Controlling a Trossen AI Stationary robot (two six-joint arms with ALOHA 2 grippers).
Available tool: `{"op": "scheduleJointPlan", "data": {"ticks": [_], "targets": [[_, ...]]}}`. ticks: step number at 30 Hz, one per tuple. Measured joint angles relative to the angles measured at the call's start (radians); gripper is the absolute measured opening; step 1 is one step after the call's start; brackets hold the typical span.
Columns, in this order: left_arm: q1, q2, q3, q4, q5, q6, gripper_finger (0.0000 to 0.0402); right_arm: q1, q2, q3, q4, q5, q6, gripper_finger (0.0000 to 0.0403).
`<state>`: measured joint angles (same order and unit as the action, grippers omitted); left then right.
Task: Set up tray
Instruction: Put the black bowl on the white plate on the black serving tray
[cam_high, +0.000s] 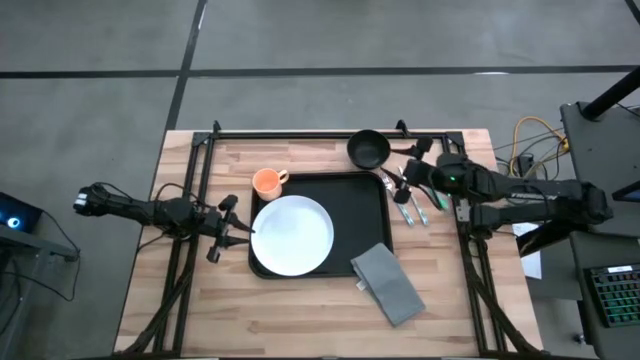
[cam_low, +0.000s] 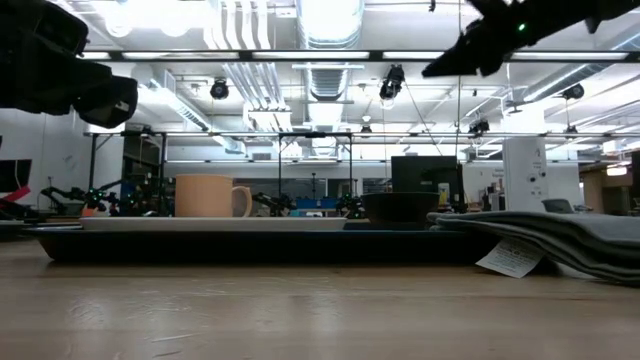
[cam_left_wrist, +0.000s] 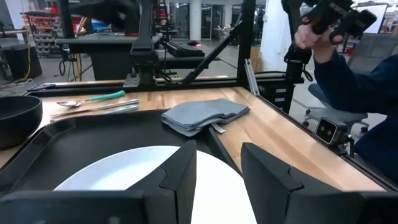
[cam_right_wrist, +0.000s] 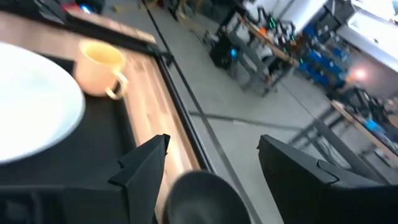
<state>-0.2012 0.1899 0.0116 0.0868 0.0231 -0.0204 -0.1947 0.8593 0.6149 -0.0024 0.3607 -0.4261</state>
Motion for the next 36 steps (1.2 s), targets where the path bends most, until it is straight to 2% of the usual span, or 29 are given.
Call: {"op": "scheduleJointPlan", "data": {"ticks": [4,11,15,25,28,36], "targets": [[0.000,0.000,0.000,0.000,0.000,0.000,0.0109,-0.075,0.066,0.020,-0.002,-0.020,0.011,0.0245],[0.000,0.000,0.000,0.000,0.000,0.000,0.0109,-0.203,0.201,0.078,-0.003,-0.315,0.057,0.0236],[0.000,0.000,0.000,0.000,0.000,0.000,0.0109,-0.252,0.292,0.116,-0.053,-0.411,0.056,0.0235],[0.000,0.000,0.000,0.000,0.000,0.000,0.0109,-0.336,0.483,0.181,-0.099,-0.427,0.000,0.0225],[0.000,0.000,0.000,0.000,0.000,0.000,0.0109,-0.359,0.527,0.200,-0.099,-0.467,0.000,0.0224],[0.000,0.000,0.000,0.000,0.000,-0.001,0.0109,-0.369,0.622,0.215,-0.112,-0.493,0.007,0.0224]]}}
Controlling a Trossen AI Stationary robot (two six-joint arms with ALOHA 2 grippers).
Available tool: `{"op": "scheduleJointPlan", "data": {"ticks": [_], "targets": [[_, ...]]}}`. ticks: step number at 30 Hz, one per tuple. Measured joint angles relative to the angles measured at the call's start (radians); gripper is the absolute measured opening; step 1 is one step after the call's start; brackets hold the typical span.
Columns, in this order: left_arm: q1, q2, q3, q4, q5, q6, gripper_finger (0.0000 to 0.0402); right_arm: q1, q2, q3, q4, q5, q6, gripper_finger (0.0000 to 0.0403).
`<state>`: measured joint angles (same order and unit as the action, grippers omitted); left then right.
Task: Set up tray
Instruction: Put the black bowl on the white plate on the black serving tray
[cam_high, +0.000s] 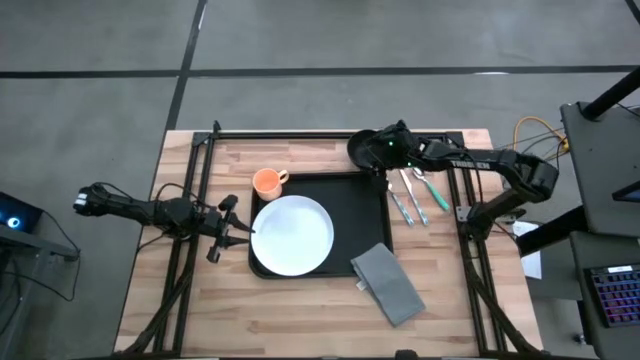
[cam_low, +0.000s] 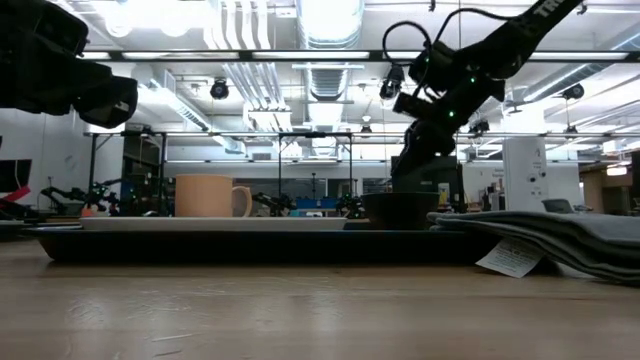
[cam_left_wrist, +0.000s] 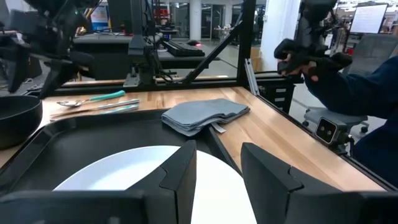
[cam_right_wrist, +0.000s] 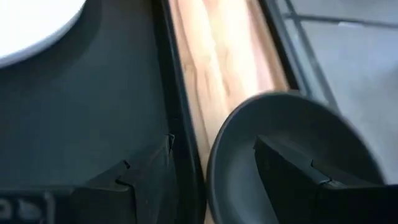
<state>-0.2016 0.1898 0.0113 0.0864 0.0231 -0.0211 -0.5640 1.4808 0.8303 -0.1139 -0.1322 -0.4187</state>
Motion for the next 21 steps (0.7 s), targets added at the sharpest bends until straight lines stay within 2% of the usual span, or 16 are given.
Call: {"op": "scheduleJointPlan", "data": {"ticks": [21], "targets": [[0.000,0.000,0.000,0.000,0.000,0.000,0.0109,-0.062,0.112,-0.001,-0.017,0.003,0.034,0.0222]]}}
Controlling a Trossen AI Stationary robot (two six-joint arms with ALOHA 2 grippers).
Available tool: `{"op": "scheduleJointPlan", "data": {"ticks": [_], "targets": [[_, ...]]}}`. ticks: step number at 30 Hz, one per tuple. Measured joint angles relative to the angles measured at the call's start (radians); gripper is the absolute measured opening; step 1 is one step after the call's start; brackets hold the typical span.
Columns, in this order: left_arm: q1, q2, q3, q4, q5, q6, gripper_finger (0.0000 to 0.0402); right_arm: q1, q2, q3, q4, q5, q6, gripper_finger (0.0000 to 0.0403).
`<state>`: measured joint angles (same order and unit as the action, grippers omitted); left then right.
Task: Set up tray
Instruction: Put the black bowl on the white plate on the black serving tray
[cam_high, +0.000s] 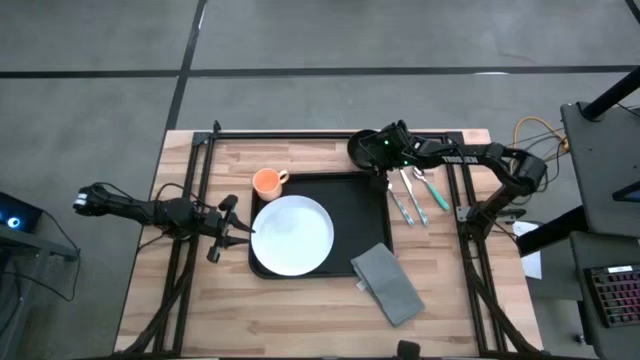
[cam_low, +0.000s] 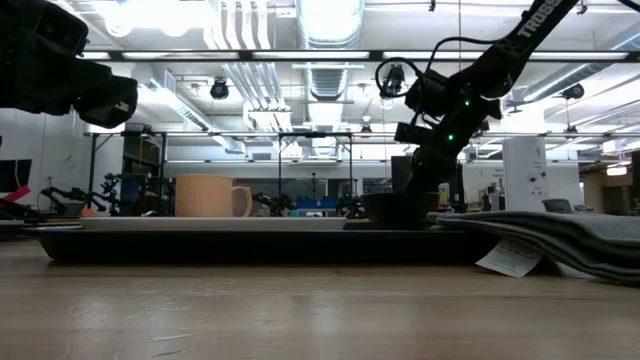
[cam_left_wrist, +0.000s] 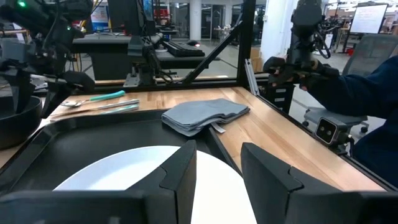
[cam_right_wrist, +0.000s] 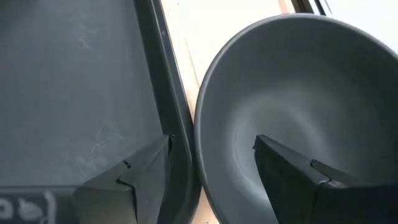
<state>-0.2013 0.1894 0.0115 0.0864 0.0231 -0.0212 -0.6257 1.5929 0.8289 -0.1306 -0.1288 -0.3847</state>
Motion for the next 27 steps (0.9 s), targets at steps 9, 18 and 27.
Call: {"op": "scheduleJointPlan", "data": {"ticks": [9,18,27], "targets": [[0.000,0.000,0.000,0.000,0.000,0.000,0.0109,-0.016,0.000,0.000,-0.028,0.001,-0.013,0.0169],[0.000,0.000,0.000,0.000,0.000,0.000,0.0109,-0.023,0.000,0.002,-0.048,0.053,-0.068,0.0034],[0.000,0.000,0.000,0.000,0.000,0.000,0.0109,-0.008,-0.001,0.069,-0.091,0.053,-0.025,0.0010]]}}
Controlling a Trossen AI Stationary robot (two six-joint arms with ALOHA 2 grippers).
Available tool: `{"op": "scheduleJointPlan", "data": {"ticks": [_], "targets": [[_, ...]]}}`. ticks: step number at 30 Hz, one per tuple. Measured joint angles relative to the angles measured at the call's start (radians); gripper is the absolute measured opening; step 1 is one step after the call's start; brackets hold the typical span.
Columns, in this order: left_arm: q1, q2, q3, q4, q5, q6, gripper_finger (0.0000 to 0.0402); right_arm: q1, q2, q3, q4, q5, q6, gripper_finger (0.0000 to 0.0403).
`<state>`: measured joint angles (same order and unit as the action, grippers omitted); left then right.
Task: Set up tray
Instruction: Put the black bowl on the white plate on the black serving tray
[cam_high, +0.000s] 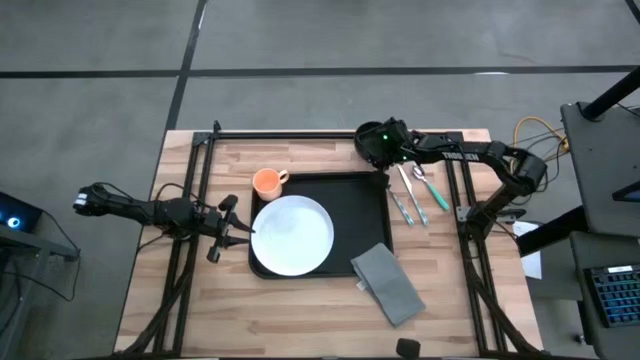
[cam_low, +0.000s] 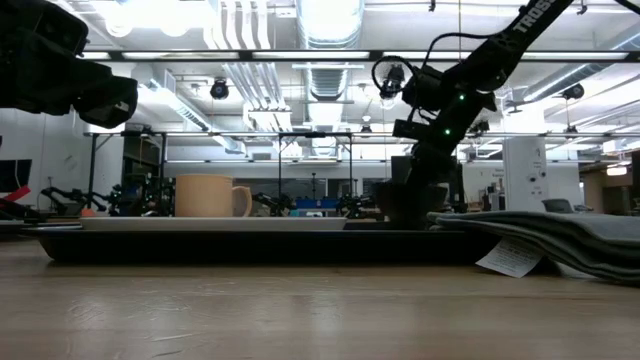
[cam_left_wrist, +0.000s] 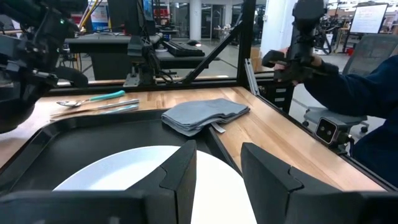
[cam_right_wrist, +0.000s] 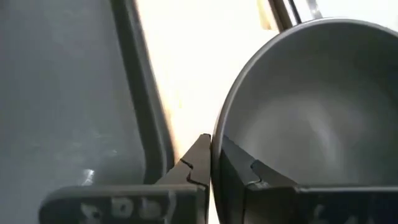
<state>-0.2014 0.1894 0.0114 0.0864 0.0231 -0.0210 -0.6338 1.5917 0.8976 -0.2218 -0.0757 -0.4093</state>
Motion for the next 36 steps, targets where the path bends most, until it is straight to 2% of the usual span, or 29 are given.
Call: {"op": "scheduleJointPlan", "data": {"ticks": [11,22,31,36], "targets": [[0.000,0.000,0.000,0.000,0.000,0.000,0.0109,0.142,0.000,0.090,-0.082,0.018,-0.016,0.0009],[0.000,0.000,0.000,0.000,0.000,0.000,0.0109,0.325,-0.001,0.187,-0.242,0.034,-0.026,0.0009],[0.000,0.000,0.000,0.000,0.000,0.000,0.0109,0.433,-0.001,0.230,-0.254,0.032,-0.047,0.0009],[0.000,0.000,0.000,0.000,0.000,0.000,0.0109,0.474,0.011,0.253,-0.252,-0.025,-0.055,0.0009]]}}
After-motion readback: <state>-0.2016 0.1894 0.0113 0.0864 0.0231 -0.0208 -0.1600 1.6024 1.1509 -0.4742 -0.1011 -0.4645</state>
